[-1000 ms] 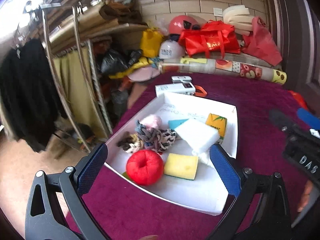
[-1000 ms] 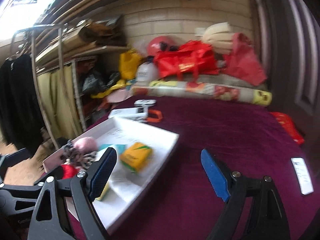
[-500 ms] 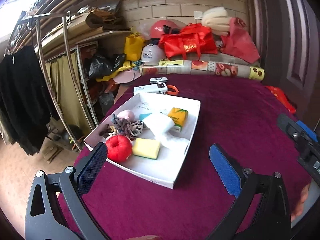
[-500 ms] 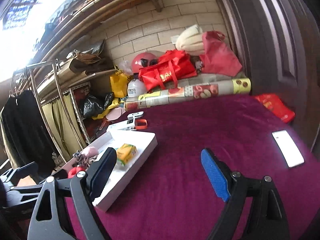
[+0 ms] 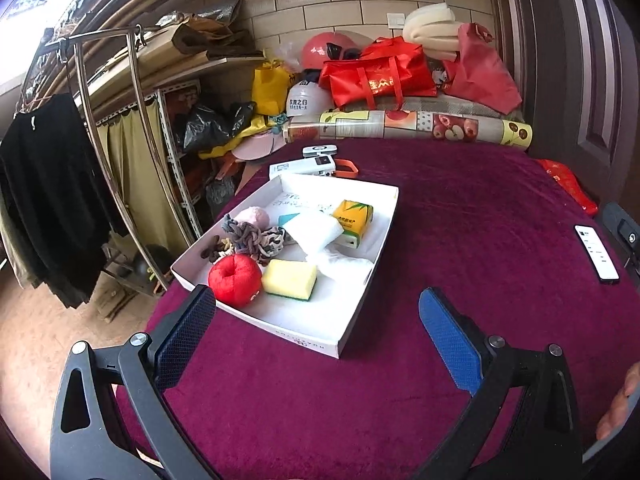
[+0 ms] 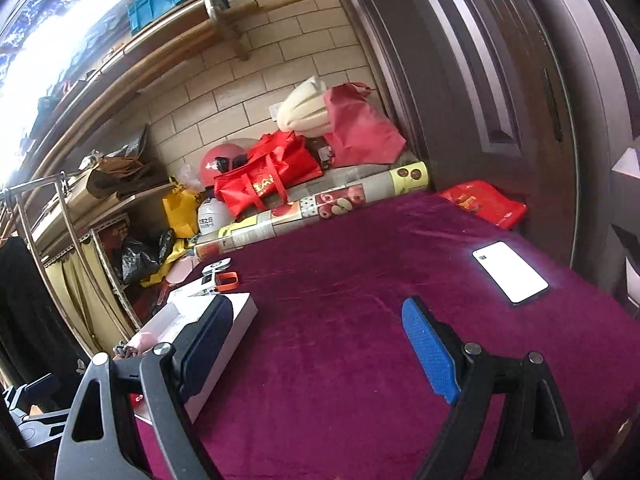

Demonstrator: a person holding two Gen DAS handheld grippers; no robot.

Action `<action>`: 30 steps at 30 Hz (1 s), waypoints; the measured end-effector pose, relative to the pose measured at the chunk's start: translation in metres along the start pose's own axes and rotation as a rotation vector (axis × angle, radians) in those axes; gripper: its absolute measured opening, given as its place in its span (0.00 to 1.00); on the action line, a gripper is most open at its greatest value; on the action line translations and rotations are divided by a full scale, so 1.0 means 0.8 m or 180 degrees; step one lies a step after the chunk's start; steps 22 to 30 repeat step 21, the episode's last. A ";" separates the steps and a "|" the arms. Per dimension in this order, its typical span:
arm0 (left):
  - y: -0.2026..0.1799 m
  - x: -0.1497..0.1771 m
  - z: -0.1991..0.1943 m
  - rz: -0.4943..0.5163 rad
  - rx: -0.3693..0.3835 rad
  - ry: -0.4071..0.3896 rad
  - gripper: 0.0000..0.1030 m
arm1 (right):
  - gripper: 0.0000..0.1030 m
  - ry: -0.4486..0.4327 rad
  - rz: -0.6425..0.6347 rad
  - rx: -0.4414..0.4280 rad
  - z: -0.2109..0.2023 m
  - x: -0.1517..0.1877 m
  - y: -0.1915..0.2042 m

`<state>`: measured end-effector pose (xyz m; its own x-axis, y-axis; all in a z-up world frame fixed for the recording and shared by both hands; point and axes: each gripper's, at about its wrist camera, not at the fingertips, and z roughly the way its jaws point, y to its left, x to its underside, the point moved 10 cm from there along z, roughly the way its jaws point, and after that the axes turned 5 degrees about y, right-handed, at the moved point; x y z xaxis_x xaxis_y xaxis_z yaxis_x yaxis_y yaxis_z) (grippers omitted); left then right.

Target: Organize soft objects

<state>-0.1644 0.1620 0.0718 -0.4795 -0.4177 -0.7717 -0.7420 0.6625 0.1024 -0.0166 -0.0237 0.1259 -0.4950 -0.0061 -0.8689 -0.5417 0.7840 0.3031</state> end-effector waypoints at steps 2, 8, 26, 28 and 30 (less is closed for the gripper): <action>0.000 0.002 0.003 -0.0011 0.0016 0.0029 1.00 | 0.84 -0.0003 0.0012 -0.0004 -0.003 0.001 -0.003; 0.001 0.005 0.011 -0.0050 0.0044 0.0108 1.00 | 0.84 -0.0025 0.0021 0.0015 -0.005 0.002 -0.008; 0.002 0.010 0.020 -0.0047 0.0065 0.0167 1.00 | 0.84 -0.0008 0.0034 0.0009 -0.002 0.004 -0.010; 0.002 0.010 0.020 -0.0047 0.0065 0.0167 1.00 | 0.84 -0.0008 0.0034 0.0009 -0.002 0.004 -0.010; 0.002 0.010 0.020 -0.0047 0.0065 0.0167 1.00 | 0.84 -0.0008 0.0034 0.0009 -0.002 0.004 -0.010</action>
